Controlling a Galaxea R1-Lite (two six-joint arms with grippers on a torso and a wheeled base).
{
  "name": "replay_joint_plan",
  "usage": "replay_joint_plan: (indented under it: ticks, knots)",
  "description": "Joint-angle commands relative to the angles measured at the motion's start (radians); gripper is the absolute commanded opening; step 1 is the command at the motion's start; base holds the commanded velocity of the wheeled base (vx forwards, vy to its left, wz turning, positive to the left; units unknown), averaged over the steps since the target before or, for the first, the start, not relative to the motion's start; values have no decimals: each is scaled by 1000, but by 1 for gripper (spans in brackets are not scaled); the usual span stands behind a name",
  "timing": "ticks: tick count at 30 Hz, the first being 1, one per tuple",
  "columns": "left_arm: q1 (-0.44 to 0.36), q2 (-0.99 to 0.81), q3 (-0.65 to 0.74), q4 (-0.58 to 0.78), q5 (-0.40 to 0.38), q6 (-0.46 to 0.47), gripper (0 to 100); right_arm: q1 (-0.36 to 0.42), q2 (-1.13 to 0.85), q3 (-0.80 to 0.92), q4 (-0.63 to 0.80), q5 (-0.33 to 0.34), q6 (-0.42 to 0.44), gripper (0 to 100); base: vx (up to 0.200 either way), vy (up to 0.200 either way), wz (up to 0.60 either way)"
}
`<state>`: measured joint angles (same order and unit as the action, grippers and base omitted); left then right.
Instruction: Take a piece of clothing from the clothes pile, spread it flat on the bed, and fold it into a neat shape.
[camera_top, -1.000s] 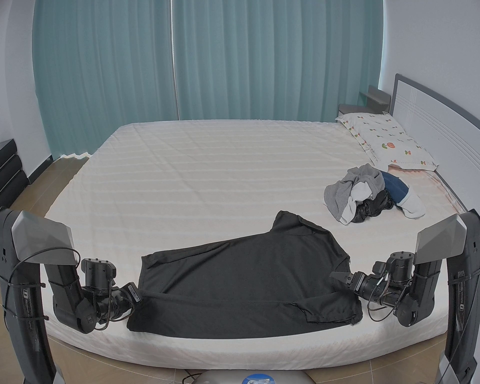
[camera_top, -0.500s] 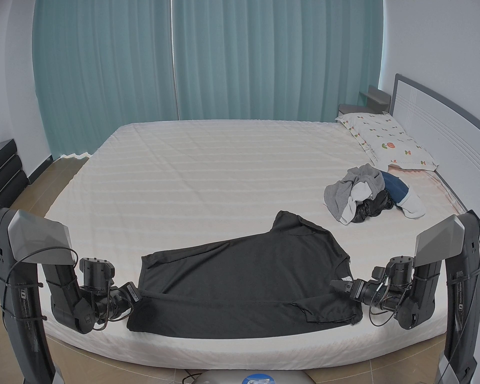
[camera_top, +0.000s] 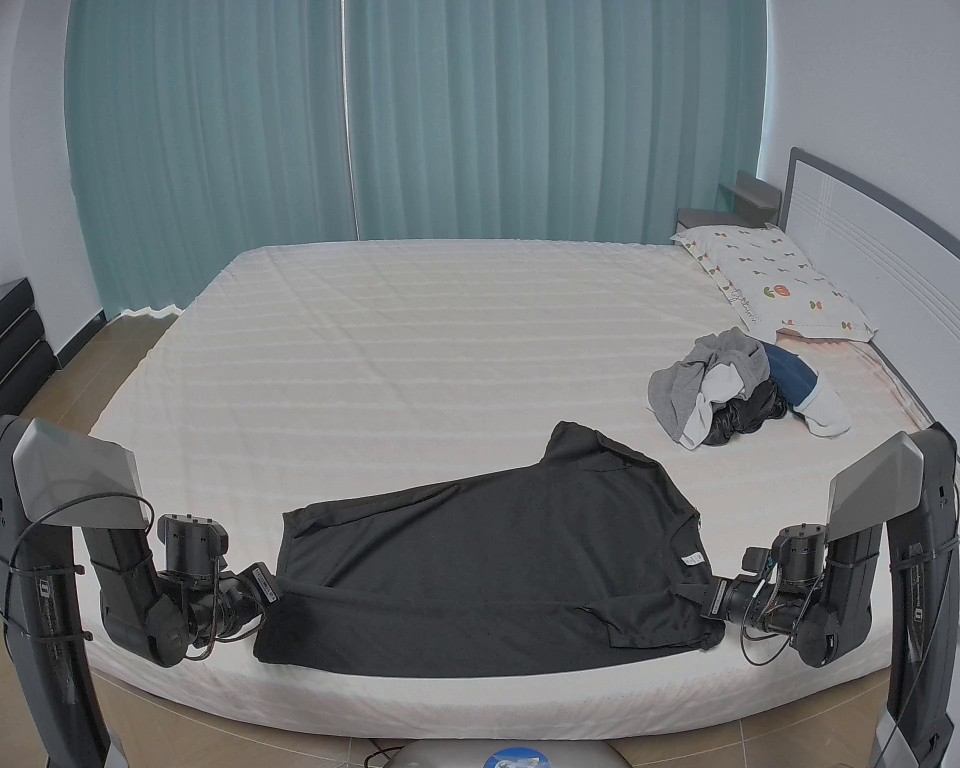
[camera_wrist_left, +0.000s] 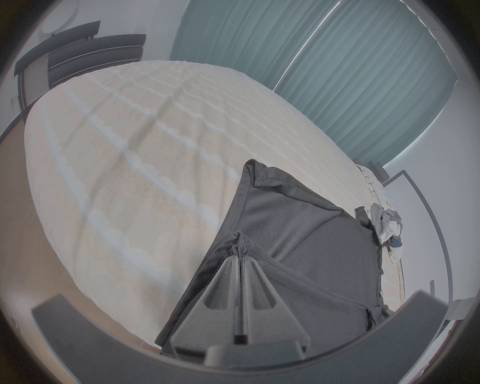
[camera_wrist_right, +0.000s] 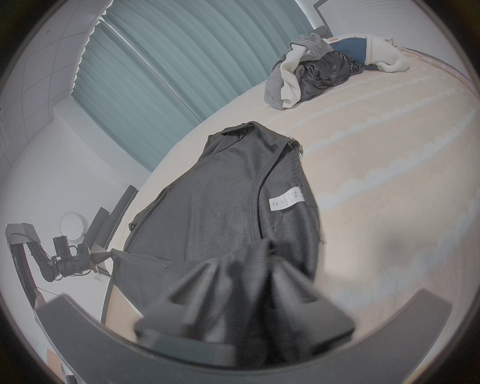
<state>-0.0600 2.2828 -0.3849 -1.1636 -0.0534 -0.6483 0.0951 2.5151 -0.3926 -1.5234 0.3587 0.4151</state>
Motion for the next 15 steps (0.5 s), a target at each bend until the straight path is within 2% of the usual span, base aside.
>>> replay_joint_plan:
  ticks: [1,8,9,11,15]
  knots:
    - [2,-5,0,-1,0,-1,0,-15,-1,1,-14,2,1,0,0,0,0]
    - [19,-32,8,5,0,4,0,-46,-42,32,-38,45,4,0,0,0,0]
    - [22,-49,18,7,-3,4,0,-55,-61,52,-40,101,2,0,0,0,0]
    - [22,-54,21,7,-5,4,0,-66,-71,61,-40,138,-1,0,0,0,0]
    - [28,-57,23,7,-5,6,0,-67,-78,58,-41,155,2,0,0,0,0]
